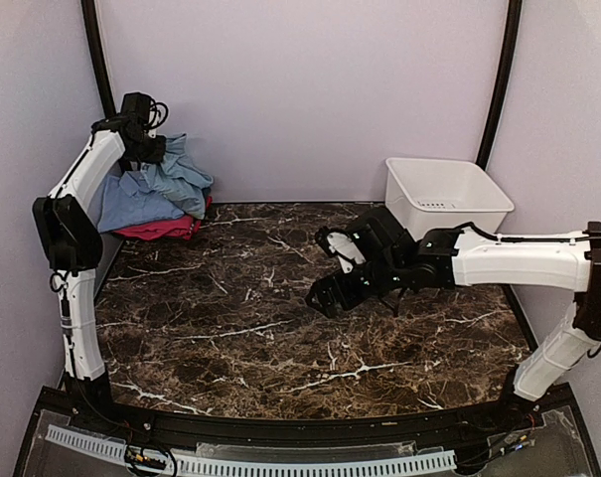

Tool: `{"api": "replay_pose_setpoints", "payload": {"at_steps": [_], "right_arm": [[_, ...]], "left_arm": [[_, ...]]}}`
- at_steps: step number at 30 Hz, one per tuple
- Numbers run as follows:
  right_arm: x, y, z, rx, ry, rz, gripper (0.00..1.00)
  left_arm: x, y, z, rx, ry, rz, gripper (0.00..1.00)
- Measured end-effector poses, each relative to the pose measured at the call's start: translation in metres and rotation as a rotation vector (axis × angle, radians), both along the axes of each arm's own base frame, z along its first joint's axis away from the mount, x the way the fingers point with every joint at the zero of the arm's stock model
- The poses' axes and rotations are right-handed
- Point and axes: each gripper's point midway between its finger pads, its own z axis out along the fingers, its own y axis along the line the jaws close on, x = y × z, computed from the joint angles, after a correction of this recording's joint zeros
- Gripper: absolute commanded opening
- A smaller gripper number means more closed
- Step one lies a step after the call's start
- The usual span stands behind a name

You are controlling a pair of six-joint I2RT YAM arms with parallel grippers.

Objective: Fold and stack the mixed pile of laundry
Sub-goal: Place the square-folded T-shirt at the corner of the board.

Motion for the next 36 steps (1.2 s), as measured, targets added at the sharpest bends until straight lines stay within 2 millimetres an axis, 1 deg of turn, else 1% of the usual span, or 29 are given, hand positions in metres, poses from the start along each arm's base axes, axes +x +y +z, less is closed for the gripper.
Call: {"api": "replay_pose_setpoints", "payload": {"at_steps": [6,9,11,13,14,15,16,17,18,19,20,21,22,24,25,26,28,31,33,36], "right_arm": [[0.008,0.008,-0.004,-0.021,0.006,0.008,0.98],[0.013,0.012,-0.004,-0.030,0.009,0.009,0.97],[0.016,0.014,-0.005,-0.038,0.011,0.009,0.97],[0.018,0.015,-0.006,-0.043,0.015,0.011,0.97],[0.017,0.016,-0.007,-0.045,0.021,0.016,0.97],[0.018,0.017,-0.008,-0.046,0.026,0.019,0.97],[0.018,0.017,-0.010,-0.049,0.031,0.020,0.97],[0.018,0.018,-0.012,-0.053,0.037,0.023,0.97],[0.018,0.019,-0.013,-0.055,0.041,0.025,0.97],[0.018,0.021,-0.015,-0.058,0.047,0.029,0.97],[0.018,0.022,-0.016,-0.060,0.052,0.032,0.97],[0.018,0.023,-0.017,-0.061,0.057,0.036,0.96],[0.017,0.023,-0.018,-0.064,0.060,0.038,0.96],[0.016,0.023,-0.018,-0.066,0.067,0.041,0.96],[0.016,0.024,-0.017,-0.065,0.068,0.042,0.96],[0.016,0.024,-0.016,-0.062,0.069,0.044,0.96],[0.016,0.025,-0.015,-0.058,0.072,0.049,0.96],[0.015,0.027,-0.012,-0.052,0.073,0.054,0.96],[0.015,0.027,-0.012,-0.050,0.076,0.055,0.96],[0.014,0.028,-0.013,-0.048,0.080,0.057,0.95]], "left_arm": [[0.005,0.047,-0.016,-0.010,0.005,0.081,0.00],[0.008,0.074,-0.023,-0.010,0.002,0.124,0.00],[0.012,0.094,-0.033,-0.010,0.006,0.157,0.01],[0.014,0.112,-0.047,-0.007,0.022,0.183,0.12],[0.016,0.120,-0.055,-0.006,0.032,0.194,0.15],[0.018,0.127,-0.065,-0.006,0.044,0.204,0.25],[0.019,0.131,-0.071,-0.005,0.052,0.209,0.31],[0.021,0.139,-0.082,-0.013,0.064,0.223,0.39],[0.024,0.142,-0.090,-0.016,0.072,0.227,0.42],[0.026,0.148,-0.099,-0.025,0.079,0.238,0.49],[0.028,0.153,-0.106,-0.026,0.087,0.245,0.53],[0.029,0.156,-0.113,-0.031,0.095,0.251,0.61],[0.029,0.159,-0.117,-0.031,0.099,0.256,0.64],[0.030,0.164,-0.121,-0.037,0.098,0.281,0.74],[0.030,0.165,-0.120,-0.040,0.093,0.290,0.77],[0.031,0.166,-0.117,-0.051,0.081,0.306,0.83],[0.031,0.170,-0.109,-0.064,0.056,0.327,0.88],[0.032,0.175,-0.099,-0.095,0.019,0.362,0.89],[0.029,0.179,-0.100,-0.110,0.020,0.386,0.90],[0.020,0.187,-0.105,-0.114,0.042,0.444,0.93]]}}
